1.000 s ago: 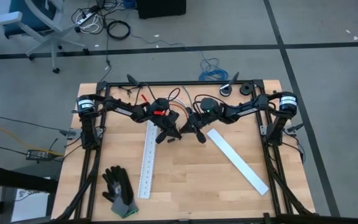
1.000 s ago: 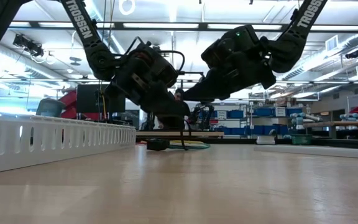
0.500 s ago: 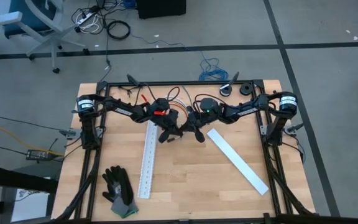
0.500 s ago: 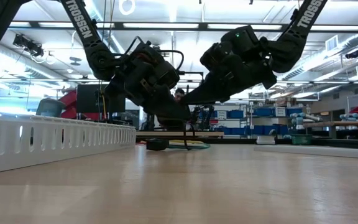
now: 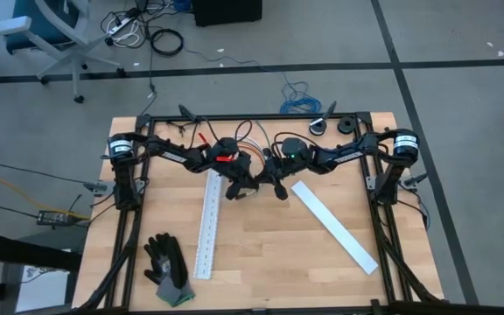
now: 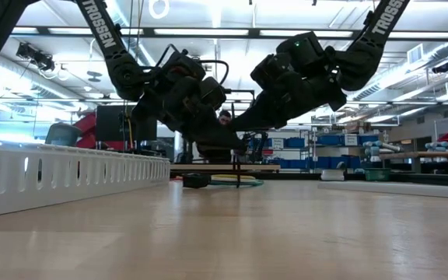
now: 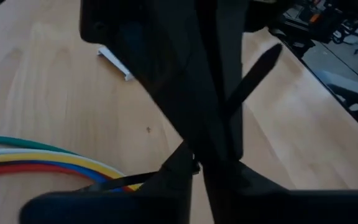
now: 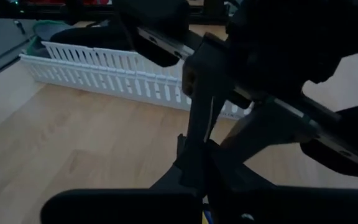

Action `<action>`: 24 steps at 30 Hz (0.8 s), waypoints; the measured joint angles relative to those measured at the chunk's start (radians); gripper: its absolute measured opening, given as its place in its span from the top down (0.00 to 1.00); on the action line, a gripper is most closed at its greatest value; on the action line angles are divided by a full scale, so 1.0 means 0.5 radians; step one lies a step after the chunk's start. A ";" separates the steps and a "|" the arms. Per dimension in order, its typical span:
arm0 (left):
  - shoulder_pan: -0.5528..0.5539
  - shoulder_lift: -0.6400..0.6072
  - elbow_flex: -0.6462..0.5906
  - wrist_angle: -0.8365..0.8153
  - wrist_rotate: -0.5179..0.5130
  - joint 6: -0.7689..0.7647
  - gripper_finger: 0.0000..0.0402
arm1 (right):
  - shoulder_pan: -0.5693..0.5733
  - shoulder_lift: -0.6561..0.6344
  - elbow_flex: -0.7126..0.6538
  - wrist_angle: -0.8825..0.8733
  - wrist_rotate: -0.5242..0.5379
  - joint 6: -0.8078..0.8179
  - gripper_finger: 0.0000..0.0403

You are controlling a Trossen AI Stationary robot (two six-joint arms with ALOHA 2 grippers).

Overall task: Ziptie cables
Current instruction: Wrap the cable wires with the black zip tie

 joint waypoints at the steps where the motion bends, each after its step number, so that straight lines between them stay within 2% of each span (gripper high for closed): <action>1: 0.000 0.000 0.000 -0.001 0.000 -0.003 0.86 | 0.000 0.000 0.000 0.001 0.002 0.012 1.00; 8: 0.014 0.000 0.001 0.009 -0.003 -0.204 0.74 | -0.004 0.000 0.000 -0.003 0.130 0.035 1.00; 20: 0.002 -0.008 0.001 -0.039 0.003 -0.263 0.74 | -0.021 0.000 0.000 -0.003 0.150 0.036 1.00; 24: -0.013 -0.086 -0.072 -0.063 -0.107 -0.235 0.74 | -0.035 0.000 -0.001 -0.006 0.174 0.036 1.00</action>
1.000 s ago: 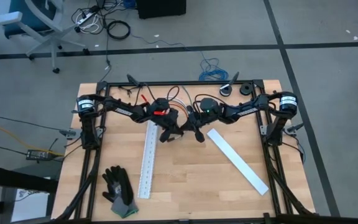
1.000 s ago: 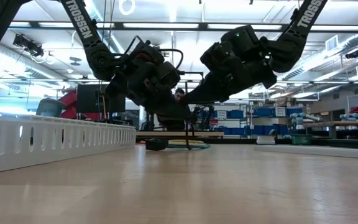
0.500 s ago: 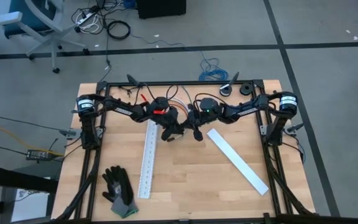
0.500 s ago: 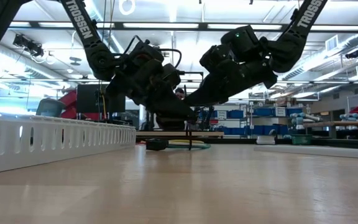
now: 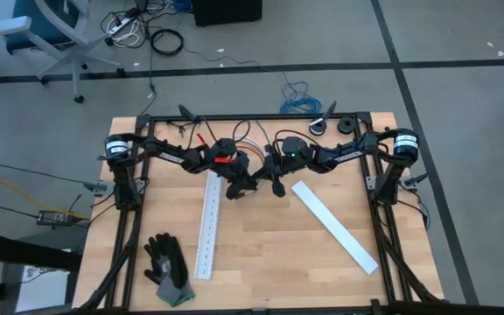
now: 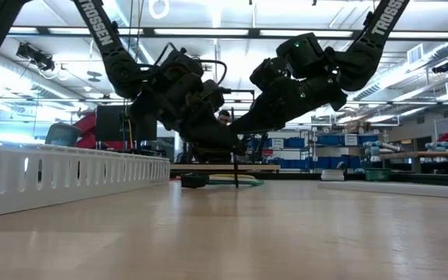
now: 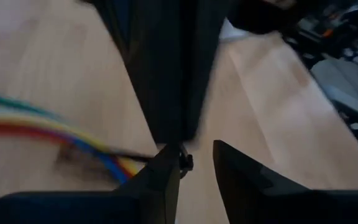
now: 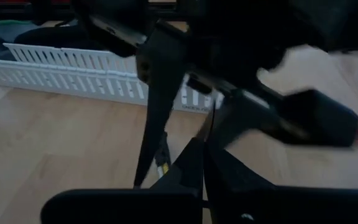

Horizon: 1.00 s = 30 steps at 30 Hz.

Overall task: Ziptie cables
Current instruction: Wrap the cable wires with the black zip tie

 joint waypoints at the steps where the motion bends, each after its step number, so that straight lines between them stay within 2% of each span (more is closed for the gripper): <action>1: -0.001 -0.029 -0.031 -0.002 -0.028 0.010 0.74 | -0.007 0.000 -0.001 -0.002 0.000 0.001 1.00; 6: -0.014 -0.315 -0.281 0.027 -0.248 -0.005 0.74 | -0.038 -0.001 -0.002 -0.008 0.005 0.001 1.00; 10: -0.078 -0.614 -0.528 0.140 -0.572 -0.053 0.74 | -0.064 -0.001 -0.001 0.001 0.013 0.000 1.00; 12: -0.154 -0.735 -0.637 0.216 -0.855 -0.106 0.74 | -0.072 -0.001 -0.002 0.026 0.021 0.000 1.00; 15: -0.336 -0.791 -0.751 0.405 -1.422 -0.203 0.74 | -0.076 -0.001 -0.001 0.107 0.090 0.002 1.00; 19: -0.577 -0.663 -0.746 0.544 -2.141 -0.420 0.74 | -0.066 -0.001 -0.001 0.190 0.127 0.007 1.00; 21: -0.633 -0.567 -0.702 0.558 -2.334 -0.549 0.74 | -0.062 -0.001 -0.001 0.187 0.127 0.007 1.00; 25: -0.657 -0.330 -0.600 0.685 -2.394 -0.943 0.74 | -0.059 -0.001 -0.001 0.162 0.112 0.006 1.00; 30: -0.657 -0.072 -0.444 0.719 -2.318 -1.061 0.74 | -0.046 -0.001 -0.001 0.159 0.106 -0.002 1.00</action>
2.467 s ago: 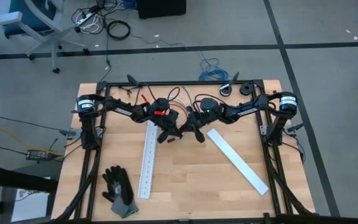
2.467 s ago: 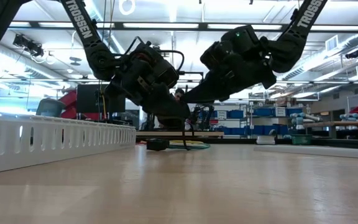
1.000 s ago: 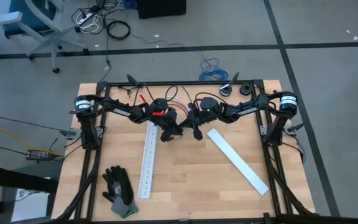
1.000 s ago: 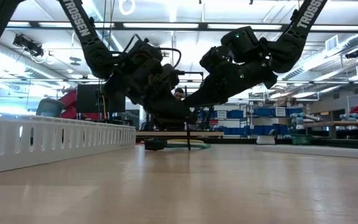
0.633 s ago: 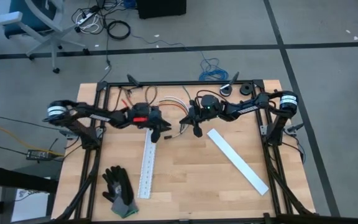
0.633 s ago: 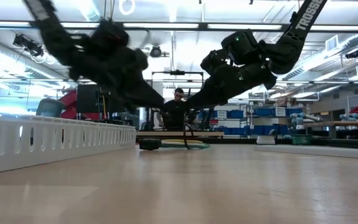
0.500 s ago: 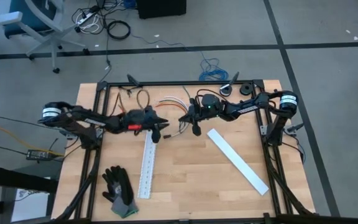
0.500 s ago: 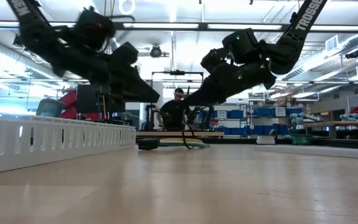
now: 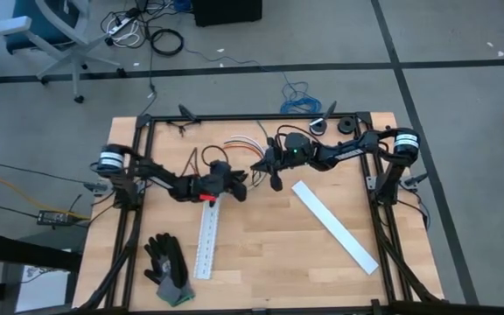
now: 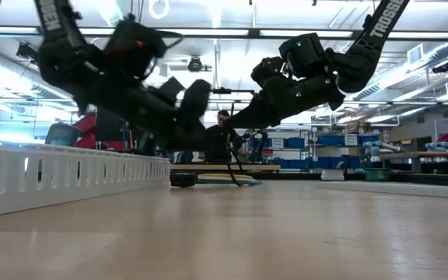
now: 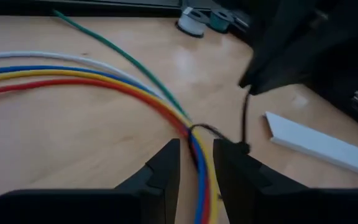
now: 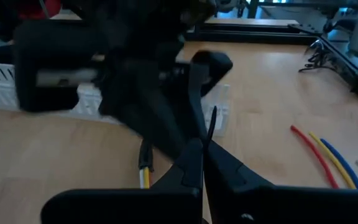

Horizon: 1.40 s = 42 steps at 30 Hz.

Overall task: Ziptie cables
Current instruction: Wrap the cable wires with the black zip tie

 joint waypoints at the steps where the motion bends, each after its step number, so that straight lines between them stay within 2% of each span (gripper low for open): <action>1: -0.009 0.031 0.031 0.000 -0.002 0.000 0.74 | 0.006 0.000 0.000 0.009 0.027 -0.001 1.00; 4: -0.068 0.093 0.128 -0.010 -0.084 0.090 0.76 | 0.020 0.000 0.000 0.028 0.129 -0.043 1.00; 7: -0.150 0.101 0.216 -0.056 -0.288 0.261 0.81 | 0.025 0.000 0.000 0.069 0.201 -0.057 1.00; 11: -0.205 0.103 0.291 -0.265 -0.453 0.242 0.87 | 0.024 0.000 0.000 0.067 0.221 -0.058 1.00; 21: -0.215 0.136 0.311 -0.248 -0.488 -0.010 0.94 | 0.024 0.000 0.000 0.064 0.153 -0.071 1.00; 29: -0.221 0.271 0.461 -0.264 -0.514 -0.008 0.94 | 0.021 -0.001 0.000 0.041 0.148 -0.097 1.00; 34: -0.218 0.264 0.465 -0.334 -0.596 -0.088 0.94 | 0.020 -0.001 0.000 0.005 0.149 -0.099 1.00; 42: -0.218 0.264 0.467 -0.352 -0.602 -0.104 0.99 | 0.003 -0.002 0.001 0.035 0.089 -0.113 1.00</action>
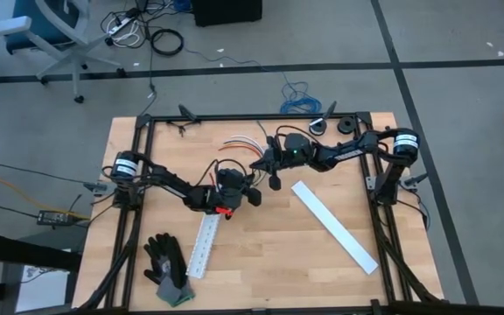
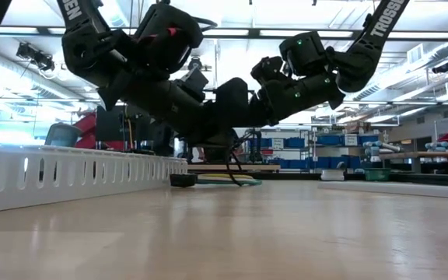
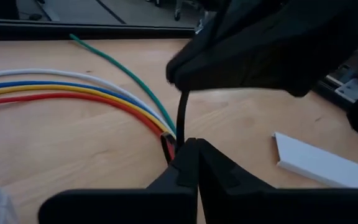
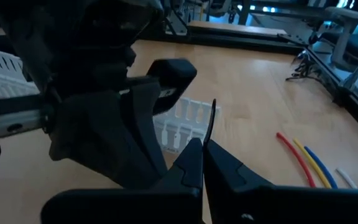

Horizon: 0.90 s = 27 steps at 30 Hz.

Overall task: Ziptie cables
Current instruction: Wrap the cable wires with the black zip tie

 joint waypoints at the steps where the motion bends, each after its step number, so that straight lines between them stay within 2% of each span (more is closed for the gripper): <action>1: 0.000 0.000 0.000 -0.001 0.004 0.000 0.99 | -0.007 0.000 0.000 0.011 -0.008 0.002 1.00; 13: 0.000 0.000 0.000 -0.105 0.076 0.021 1.00 | -0.037 0.000 0.000 0.130 -0.098 0.065 1.00; 19: -0.002 0.000 0.000 -0.069 0.110 0.176 0.97 | -0.037 0.000 0.000 0.125 -0.099 0.069 1.00; 27: -0.002 0.000 0.000 -0.056 0.181 0.554 0.88 | -0.030 0.000 0.000 0.117 -0.098 0.063 1.00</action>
